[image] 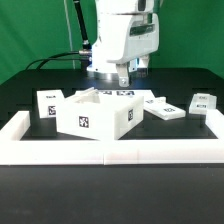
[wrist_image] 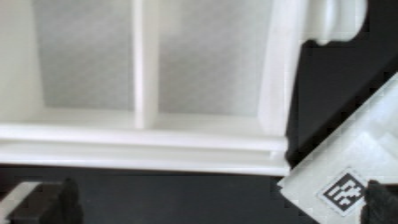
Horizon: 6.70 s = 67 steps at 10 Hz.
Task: Assemble cabinet
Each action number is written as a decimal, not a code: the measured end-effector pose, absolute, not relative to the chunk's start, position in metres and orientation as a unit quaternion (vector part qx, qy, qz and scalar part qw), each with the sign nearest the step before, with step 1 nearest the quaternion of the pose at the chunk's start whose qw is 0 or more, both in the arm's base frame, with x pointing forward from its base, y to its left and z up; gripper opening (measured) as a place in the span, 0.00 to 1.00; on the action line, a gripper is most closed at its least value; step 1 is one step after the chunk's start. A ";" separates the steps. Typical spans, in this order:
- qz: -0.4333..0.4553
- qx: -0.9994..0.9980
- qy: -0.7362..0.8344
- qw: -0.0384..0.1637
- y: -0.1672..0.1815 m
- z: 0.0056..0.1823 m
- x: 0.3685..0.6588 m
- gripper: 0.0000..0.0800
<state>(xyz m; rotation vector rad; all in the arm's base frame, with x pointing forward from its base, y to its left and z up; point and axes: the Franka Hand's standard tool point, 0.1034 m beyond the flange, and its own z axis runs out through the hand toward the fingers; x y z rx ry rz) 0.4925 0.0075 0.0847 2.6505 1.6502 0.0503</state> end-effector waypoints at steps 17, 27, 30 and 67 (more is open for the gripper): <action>-0.006 0.865 0.502 -0.016 0.003 0.020 0.447 0.97; -0.006 0.865 0.502 -0.016 0.003 0.020 0.448 0.04; -0.006 0.865 0.502 -0.016 0.003 0.020 0.448 0.04; 0.004 0.726 0.687 -0.020 0.115 0.022 0.521 0.04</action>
Offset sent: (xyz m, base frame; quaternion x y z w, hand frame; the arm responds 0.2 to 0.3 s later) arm -0.0340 -0.0081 -0.0117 0.0168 0.0109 0.0128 0.9997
